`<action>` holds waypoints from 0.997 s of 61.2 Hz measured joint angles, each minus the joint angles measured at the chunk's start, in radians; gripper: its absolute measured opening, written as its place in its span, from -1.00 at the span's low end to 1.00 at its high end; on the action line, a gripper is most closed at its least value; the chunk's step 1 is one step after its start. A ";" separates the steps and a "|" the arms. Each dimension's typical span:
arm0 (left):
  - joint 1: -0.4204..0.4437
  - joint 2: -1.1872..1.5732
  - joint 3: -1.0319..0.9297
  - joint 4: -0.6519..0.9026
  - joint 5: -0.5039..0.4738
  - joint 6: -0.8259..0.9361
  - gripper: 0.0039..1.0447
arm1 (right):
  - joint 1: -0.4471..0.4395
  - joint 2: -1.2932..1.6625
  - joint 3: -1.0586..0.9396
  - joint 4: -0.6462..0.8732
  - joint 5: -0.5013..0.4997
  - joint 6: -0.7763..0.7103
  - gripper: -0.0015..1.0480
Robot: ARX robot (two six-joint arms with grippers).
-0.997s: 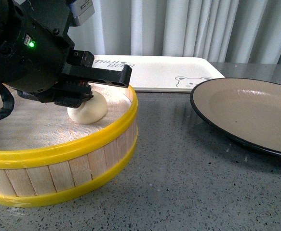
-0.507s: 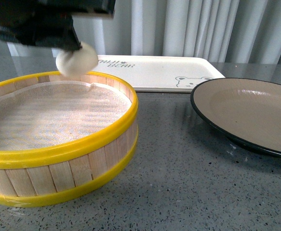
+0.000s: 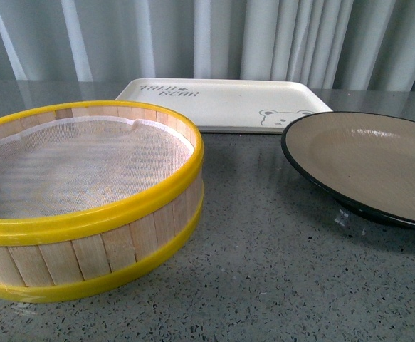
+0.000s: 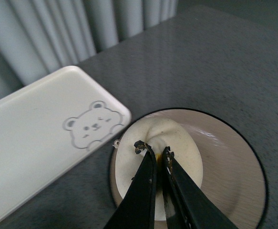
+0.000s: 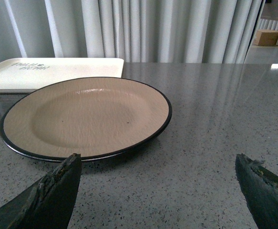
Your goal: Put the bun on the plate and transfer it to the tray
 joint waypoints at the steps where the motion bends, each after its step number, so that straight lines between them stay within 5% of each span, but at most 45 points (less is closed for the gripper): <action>1: -0.012 0.013 0.002 0.005 0.004 0.003 -0.93 | 0.000 0.000 0.000 0.000 0.000 0.000 0.83; 12: -0.082 0.127 0.010 0.042 0.019 0.026 -0.93 | 0.000 0.000 0.000 0.000 0.000 0.000 0.83; 61: -0.141 0.397 0.133 0.072 -0.077 0.085 -0.93 | 0.000 0.000 0.000 0.000 0.000 0.000 0.83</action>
